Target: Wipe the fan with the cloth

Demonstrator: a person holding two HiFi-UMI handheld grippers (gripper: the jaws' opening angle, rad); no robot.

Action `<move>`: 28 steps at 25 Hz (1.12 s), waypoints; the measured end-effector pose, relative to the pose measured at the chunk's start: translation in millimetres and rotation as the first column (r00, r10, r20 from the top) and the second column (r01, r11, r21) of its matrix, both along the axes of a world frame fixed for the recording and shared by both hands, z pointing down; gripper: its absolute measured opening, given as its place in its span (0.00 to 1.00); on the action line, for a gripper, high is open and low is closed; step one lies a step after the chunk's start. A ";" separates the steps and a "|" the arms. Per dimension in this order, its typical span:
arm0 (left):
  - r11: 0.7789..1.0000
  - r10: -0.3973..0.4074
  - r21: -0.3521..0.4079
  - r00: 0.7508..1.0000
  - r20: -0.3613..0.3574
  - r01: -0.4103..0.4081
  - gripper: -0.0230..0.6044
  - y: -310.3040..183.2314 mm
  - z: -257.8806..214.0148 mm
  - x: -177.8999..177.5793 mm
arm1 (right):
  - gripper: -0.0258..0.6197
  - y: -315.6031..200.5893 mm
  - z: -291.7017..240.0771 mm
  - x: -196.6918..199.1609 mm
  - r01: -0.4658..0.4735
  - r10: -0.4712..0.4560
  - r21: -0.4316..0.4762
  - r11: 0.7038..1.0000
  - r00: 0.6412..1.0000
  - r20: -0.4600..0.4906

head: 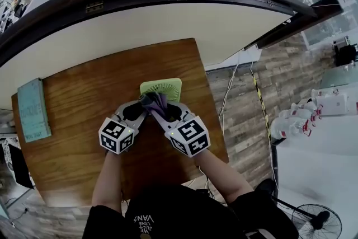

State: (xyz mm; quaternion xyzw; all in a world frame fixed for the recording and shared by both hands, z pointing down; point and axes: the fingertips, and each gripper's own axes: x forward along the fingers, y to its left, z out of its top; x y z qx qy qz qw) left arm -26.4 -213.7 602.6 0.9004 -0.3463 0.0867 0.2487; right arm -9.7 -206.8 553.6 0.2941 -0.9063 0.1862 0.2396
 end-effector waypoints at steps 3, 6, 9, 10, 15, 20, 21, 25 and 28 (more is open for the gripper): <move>1.000 0.003 -0.004 1.000 -0.002 -0.003 0.20 0.8 0.8 -0.5 | 0.21 -2.8 3.4 5.0 -0.017 0.017 0.000 1.000 1.000 -0.013; 1.000 0.009 -0.006 1.000 -0.003 -0.009 0.20 1.2 0.6 -0.2 | 0.21 -4.8 4.9 16.5 -0.054 0.054 -0.004 0.999 0.998 -0.014; 1.000 0.014 -0.002 1.000 0.001 -0.014 0.20 1.1 0.1 0.8 | 0.21 -7.9 6.1 36.8 -0.099 0.099 -0.004 0.995 0.995 -0.026; 1.000 0.014 -0.002 1.000 0.003 -0.014 0.20 1.0 0.2 1.1 | 0.21 -9.6 6.9 45.5 -0.121 0.121 -0.004 0.993 0.992 -0.030; 1.000 0.018 -0.006 1.000 0.007 -0.018 0.19 1.0 2.1 -0.4 | 0.21 -19.3 13.9 90.7 -0.250 0.248 -0.016 0.968 0.967 -0.053; 1.000 0.018 -0.004 1.000 0.008 -0.018 0.19 1.3 1.6 -0.2 | 0.21 -23.9 18.4 115.8 -0.315 0.313 -0.019 0.949 0.947 -0.071; 1.000 0.018 -0.001 1.000 0.009 -0.018 0.19 1.2 1.6 -0.3 | 0.21 -23.7 18.3 116.1 -0.317 0.315 -0.018 0.948 0.946 -0.069; 1.000 0.003 0.000 1.000 0.000 -0.003 0.20 0.7 1.1 -1.4 | 0.21 -17.6 14.9 110.5 -0.319 0.318 -0.016 0.948 0.947 -0.048; 1.000 -0.026 -0.015 0.999 -0.034 0.025 0.20 0.4 -1.1 -6.6 | 0.21 -7.1 14.4 99.2 -0.295 0.294 -0.025 0.955 0.955 -0.034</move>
